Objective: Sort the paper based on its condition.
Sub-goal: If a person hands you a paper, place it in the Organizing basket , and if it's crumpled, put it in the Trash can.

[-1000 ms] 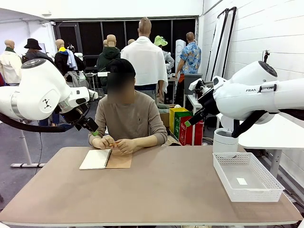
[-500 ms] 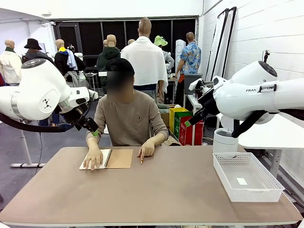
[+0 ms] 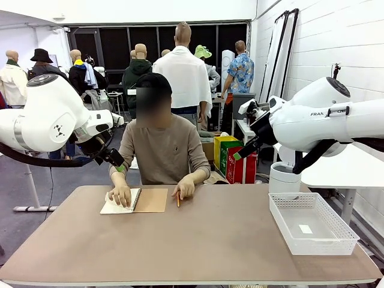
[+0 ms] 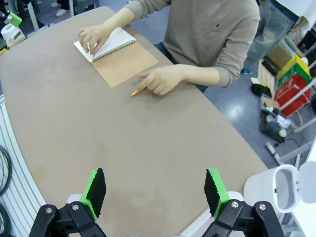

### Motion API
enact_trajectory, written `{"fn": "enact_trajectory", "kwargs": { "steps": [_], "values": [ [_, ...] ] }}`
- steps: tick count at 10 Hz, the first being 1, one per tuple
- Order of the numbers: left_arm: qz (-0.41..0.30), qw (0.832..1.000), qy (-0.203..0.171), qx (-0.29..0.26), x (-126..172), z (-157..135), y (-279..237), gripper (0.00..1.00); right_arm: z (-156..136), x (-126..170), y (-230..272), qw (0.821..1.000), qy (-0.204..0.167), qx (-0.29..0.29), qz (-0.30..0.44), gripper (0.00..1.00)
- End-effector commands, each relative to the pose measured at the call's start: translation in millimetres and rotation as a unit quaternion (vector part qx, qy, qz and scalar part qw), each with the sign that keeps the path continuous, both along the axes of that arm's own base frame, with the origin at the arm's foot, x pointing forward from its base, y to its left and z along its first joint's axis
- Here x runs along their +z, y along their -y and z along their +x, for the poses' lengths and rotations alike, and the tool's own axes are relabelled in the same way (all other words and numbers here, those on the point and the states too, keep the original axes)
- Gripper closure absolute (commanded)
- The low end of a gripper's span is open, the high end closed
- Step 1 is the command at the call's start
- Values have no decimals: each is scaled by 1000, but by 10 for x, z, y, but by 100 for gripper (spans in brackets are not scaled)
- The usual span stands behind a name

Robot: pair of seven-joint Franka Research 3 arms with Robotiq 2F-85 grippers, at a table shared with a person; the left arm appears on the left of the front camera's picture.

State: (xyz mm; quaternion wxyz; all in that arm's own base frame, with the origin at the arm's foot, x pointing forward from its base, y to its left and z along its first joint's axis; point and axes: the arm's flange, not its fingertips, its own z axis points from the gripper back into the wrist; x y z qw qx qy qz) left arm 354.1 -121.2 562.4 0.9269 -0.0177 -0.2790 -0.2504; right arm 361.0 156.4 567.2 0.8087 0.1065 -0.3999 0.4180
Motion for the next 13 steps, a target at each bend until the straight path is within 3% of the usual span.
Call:
{"fn": "enact_trajectory", "kwargs": {
  "steps": [1,13],
  "values": [
    [3,1000,2,0,4,-6,-15,0,1,0,3,1000,-1,1,2,0],
    [3,1000,2,0,4,-6,-15,0,1,0,3,1000,-1,1,2,0]
  ]
}}
